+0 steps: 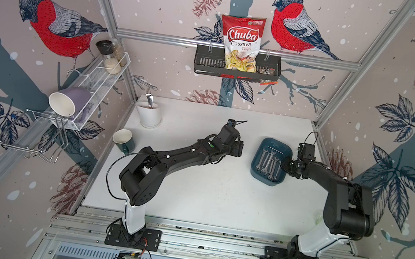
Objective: Take out the wrench from the storage box
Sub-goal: Move the storage box to the center of the board.
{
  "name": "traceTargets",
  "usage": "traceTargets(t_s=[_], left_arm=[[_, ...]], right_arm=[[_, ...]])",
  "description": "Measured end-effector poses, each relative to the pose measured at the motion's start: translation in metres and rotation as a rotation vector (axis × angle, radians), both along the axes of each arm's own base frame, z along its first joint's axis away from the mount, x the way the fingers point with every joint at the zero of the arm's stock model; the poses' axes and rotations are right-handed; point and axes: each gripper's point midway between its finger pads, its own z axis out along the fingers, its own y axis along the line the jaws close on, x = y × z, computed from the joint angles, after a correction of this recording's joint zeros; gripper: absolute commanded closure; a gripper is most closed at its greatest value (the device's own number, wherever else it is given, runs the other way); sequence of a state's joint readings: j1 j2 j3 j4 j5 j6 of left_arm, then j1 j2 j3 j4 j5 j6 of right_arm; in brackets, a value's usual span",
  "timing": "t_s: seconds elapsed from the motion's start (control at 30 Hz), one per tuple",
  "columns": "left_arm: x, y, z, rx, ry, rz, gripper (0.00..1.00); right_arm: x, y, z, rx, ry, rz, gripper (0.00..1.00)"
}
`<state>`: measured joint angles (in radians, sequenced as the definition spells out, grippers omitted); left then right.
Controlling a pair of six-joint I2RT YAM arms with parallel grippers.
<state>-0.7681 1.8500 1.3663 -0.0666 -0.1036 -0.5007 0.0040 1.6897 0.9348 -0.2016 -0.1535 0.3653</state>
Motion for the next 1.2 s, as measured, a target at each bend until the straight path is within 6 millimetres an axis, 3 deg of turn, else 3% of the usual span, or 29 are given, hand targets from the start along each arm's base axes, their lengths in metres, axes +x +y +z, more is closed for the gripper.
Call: traceTargets(t_s=[0.17,0.43,0.5,0.67,0.83,1.0,1.13,1.2], left_arm=[[0.0,-0.007,-0.013,0.011,0.036,-0.023,0.31],[-0.01,-0.008,-0.046,0.068,0.122,-0.061,0.48],[-0.012,-0.003,-0.045,0.106,0.115,-0.058,0.51],[-0.023,0.006,-0.021,0.169,0.058,-0.036,0.53],[-0.041,0.006,-0.017,0.228,0.053,-0.047,0.53],[-0.037,0.021,-0.02,0.289,0.043,-0.014,0.52],[-0.023,0.04,-0.037,0.311,0.075,0.029,0.57],[-0.018,0.048,-0.05,0.321,0.101,0.044,0.66]], right_arm=[[-0.005,0.034,0.001,-0.006,0.005,0.107,0.77],[-0.021,0.103,0.011,-0.011,0.015,0.285,0.77],[-0.026,0.114,0.015,-0.011,0.012,0.316,0.77],[-0.043,0.145,0.021,0.015,0.022,0.359,0.73],[-0.06,0.162,0.017,0.051,0.049,0.354,0.69],[-0.061,0.163,0.024,0.059,0.055,0.333,0.58],[-0.048,0.161,0.059,0.041,-0.005,0.307,0.54],[-0.037,0.166,0.085,0.059,-0.054,0.289,0.54]])
